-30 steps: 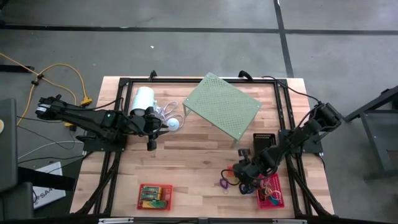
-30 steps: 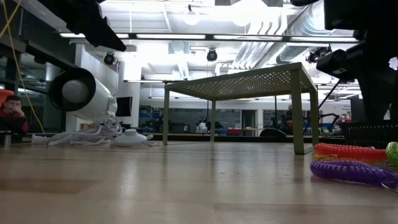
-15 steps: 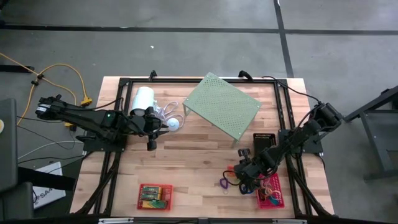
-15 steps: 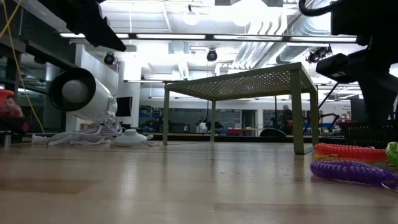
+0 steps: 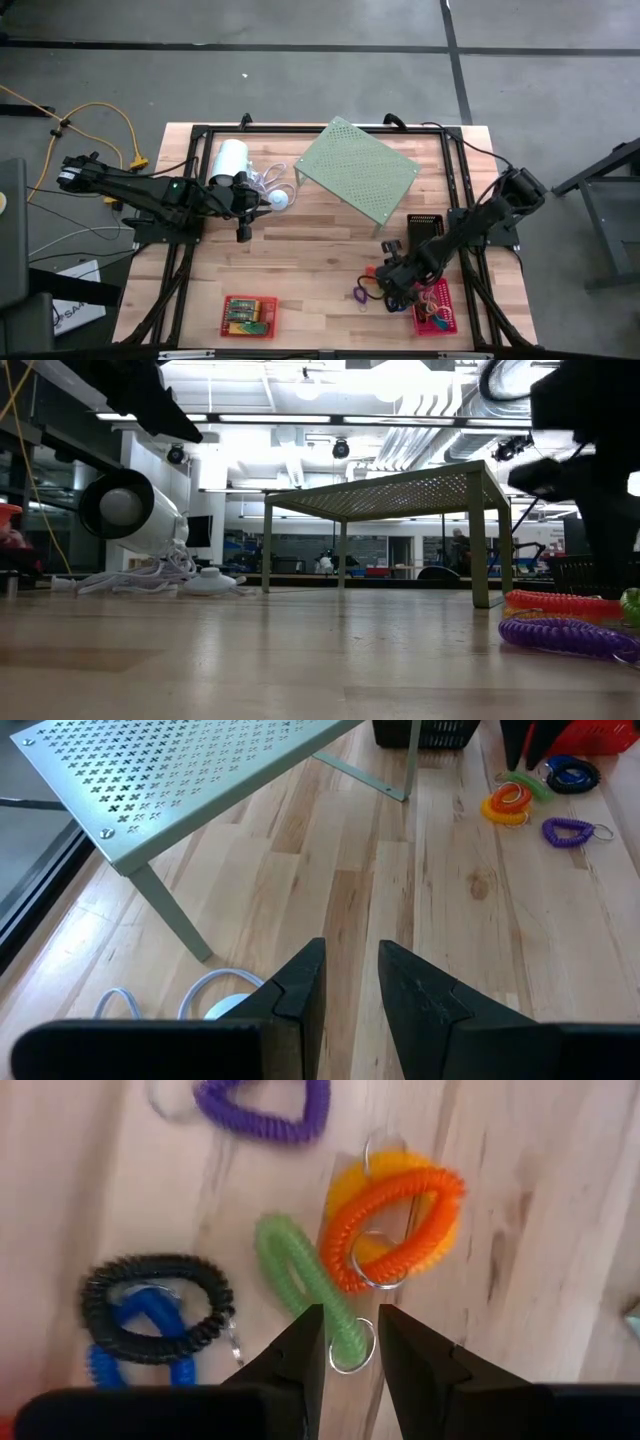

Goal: Pick & Place Office Desk Supplies
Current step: Put the green spring keychain into the black bin

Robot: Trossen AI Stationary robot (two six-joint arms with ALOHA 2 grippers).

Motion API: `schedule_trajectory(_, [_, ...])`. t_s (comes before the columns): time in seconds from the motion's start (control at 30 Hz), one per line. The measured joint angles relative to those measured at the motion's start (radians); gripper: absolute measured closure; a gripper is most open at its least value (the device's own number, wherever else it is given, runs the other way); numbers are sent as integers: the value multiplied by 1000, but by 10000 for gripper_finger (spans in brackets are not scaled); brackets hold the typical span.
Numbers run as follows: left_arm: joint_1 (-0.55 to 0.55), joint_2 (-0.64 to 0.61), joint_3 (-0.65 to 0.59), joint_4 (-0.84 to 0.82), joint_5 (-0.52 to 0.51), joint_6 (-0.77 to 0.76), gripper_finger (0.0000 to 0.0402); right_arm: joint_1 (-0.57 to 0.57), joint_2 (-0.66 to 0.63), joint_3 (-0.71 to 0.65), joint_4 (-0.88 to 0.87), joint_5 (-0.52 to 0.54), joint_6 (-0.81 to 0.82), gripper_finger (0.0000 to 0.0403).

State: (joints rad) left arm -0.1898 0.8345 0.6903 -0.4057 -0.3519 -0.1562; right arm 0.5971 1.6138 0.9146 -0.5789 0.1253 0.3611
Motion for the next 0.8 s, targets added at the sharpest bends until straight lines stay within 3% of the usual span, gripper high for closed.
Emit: schedule_trajectory(0.8, [0, 0, 0, 3, 0, 0, 313, 5, 60, 0, 44, -47, 10, 317])
